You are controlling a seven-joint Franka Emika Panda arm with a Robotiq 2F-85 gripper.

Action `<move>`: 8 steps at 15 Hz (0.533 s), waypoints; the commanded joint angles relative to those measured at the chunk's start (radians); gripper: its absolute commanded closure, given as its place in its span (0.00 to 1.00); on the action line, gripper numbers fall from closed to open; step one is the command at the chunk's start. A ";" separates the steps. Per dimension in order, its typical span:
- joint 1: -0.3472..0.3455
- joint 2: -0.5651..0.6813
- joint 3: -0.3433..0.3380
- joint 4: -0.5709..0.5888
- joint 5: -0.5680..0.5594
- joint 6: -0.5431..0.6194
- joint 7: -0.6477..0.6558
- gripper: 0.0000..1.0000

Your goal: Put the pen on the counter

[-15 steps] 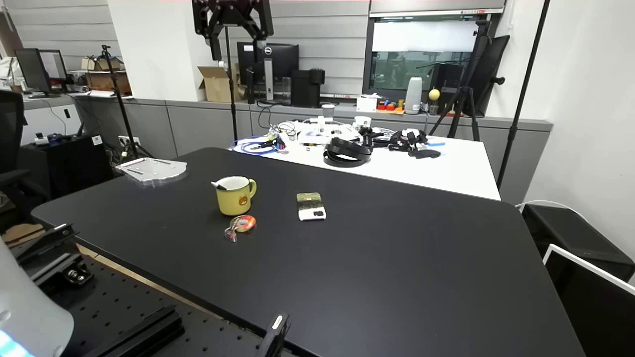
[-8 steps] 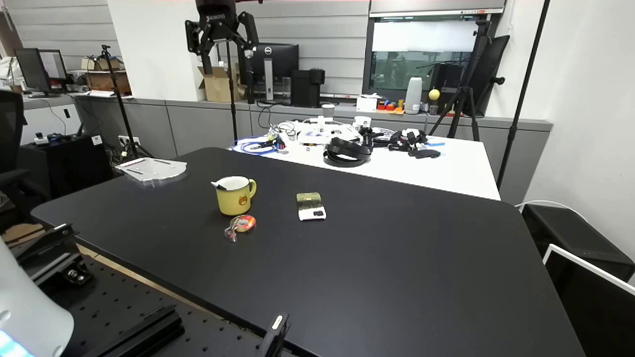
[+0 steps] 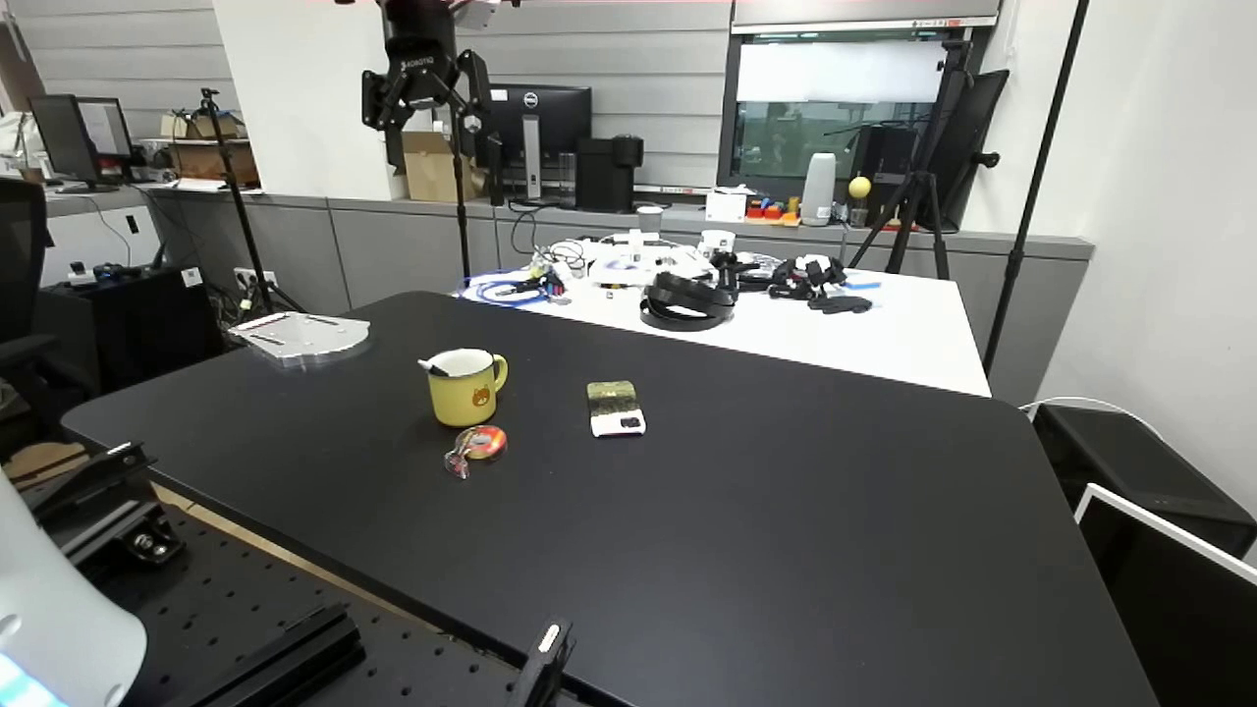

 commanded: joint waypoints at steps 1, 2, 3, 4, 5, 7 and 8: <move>0.037 0.101 0.001 0.097 -0.047 -0.073 0.157 0.00; 0.047 0.120 -0.001 0.105 -0.066 -0.078 0.201 0.00; 0.055 0.138 -0.003 0.115 -0.072 -0.086 0.224 0.00; 0.061 0.151 -0.005 0.120 -0.070 -0.086 0.235 0.00; 0.065 0.164 -0.006 0.124 -0.059 -0.079 0.231 0.00; 0.069 0.186 -0.009 0.125 -0.043 -0.064 0.228 0.00; 0.072 0.198 -0.010 0.127 -0.042 -0.066 0.227 0.00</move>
